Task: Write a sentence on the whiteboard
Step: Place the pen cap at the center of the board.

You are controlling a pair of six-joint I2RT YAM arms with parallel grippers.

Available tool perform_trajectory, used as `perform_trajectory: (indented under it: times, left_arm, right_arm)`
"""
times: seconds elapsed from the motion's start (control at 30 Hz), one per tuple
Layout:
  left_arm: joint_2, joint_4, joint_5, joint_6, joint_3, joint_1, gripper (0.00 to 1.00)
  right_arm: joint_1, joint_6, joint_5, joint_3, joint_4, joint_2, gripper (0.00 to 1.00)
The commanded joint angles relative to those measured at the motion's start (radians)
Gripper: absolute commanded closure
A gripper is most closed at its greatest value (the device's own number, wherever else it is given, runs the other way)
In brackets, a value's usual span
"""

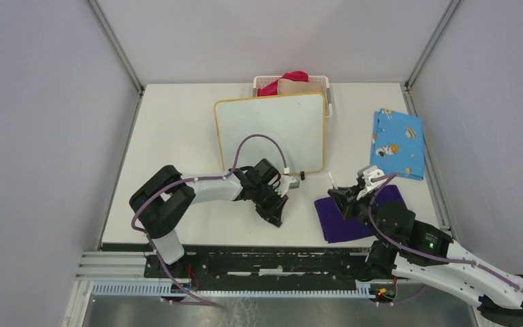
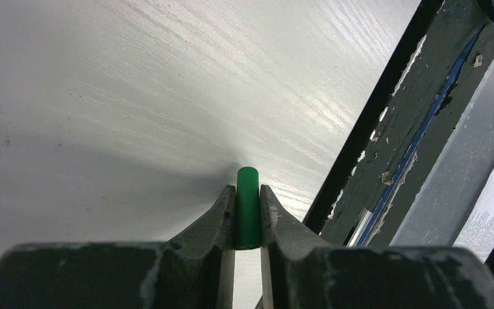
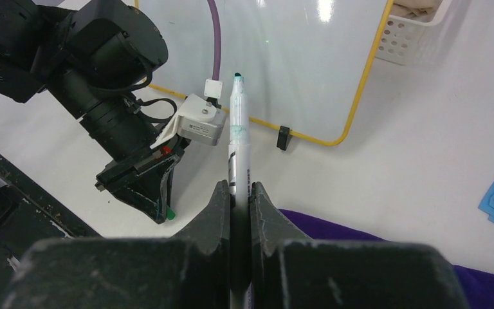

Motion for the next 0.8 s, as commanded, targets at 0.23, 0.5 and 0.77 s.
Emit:
perform_trajectory:
  times: [0.23, 0.5, 0.77]
  left_arm:
    - [0.021, -0.003, -0.076, -0.019, 0.005, 0.002, 0.68]
    - [0.025, -0.006, -0.114, -0.016, 0.005, 0.002, 0.63]
    - [-0.059, -0.006, -0.247, -0.047, 0.008, 0.022, 0.52]
  right_arm:
    - [0.001, 0.016, 0.038, 0.023, -0.006, 0.004, 1.0]
    - [0.002, 0.006, 0.034, 0.03, -0.003, 0.009, 1.0]
    - [0.002, 0.002, 0.033, 0.03, -0.009, 0.012, 1.0]
